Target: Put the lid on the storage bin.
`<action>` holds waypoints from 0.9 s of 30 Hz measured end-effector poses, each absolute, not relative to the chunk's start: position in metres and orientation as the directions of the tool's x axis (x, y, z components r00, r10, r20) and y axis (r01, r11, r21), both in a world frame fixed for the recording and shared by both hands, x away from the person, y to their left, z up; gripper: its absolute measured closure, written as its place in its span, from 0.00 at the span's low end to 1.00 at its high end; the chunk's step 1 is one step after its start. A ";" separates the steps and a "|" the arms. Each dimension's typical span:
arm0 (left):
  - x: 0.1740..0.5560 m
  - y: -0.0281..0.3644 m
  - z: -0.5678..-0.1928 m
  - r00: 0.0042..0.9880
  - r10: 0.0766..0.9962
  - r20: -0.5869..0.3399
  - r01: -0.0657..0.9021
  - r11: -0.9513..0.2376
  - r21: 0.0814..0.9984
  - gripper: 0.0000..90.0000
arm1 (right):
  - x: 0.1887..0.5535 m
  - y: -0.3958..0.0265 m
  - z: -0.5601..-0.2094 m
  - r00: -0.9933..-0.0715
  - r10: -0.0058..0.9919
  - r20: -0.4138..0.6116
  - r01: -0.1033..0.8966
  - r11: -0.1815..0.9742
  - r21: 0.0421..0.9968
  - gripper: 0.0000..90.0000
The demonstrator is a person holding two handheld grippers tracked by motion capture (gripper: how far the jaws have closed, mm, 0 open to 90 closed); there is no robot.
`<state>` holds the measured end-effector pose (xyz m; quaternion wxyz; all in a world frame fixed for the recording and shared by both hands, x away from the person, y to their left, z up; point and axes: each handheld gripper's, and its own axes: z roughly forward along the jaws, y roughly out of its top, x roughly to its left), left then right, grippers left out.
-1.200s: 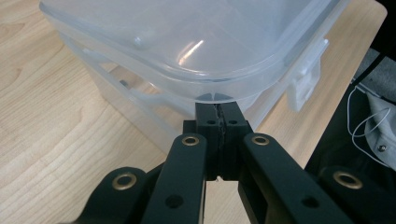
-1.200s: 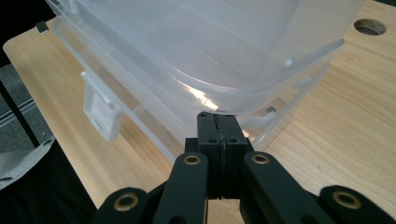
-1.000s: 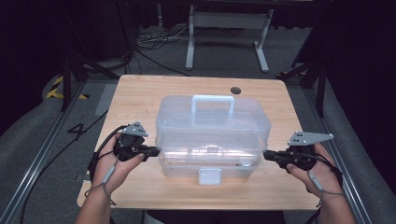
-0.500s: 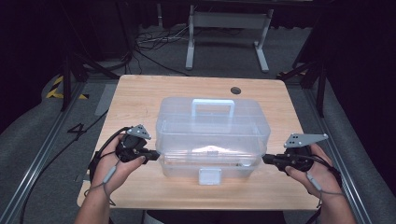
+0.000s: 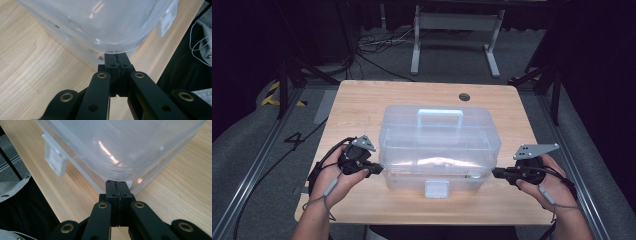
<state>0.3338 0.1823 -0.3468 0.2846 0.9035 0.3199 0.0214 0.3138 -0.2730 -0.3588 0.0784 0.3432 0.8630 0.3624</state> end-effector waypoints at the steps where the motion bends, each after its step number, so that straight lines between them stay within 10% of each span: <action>1: 0.334 0.182 -0.347 0.794 0.591 -0.144 0.568 -0.635 0.524 1.00 | 0.314 -0.273 -0.359 -0.753 0.648 0.116 0.538 0.504 0.676 1.00; 27: 0.335 0.178 -0.353 0.802 0.581 -0.142 0.570 -0.671 0.474 1.00 | 0.316 -0.271 -0.366 -0.758 0.640 0.129 0.559 0.534 0.634 1.00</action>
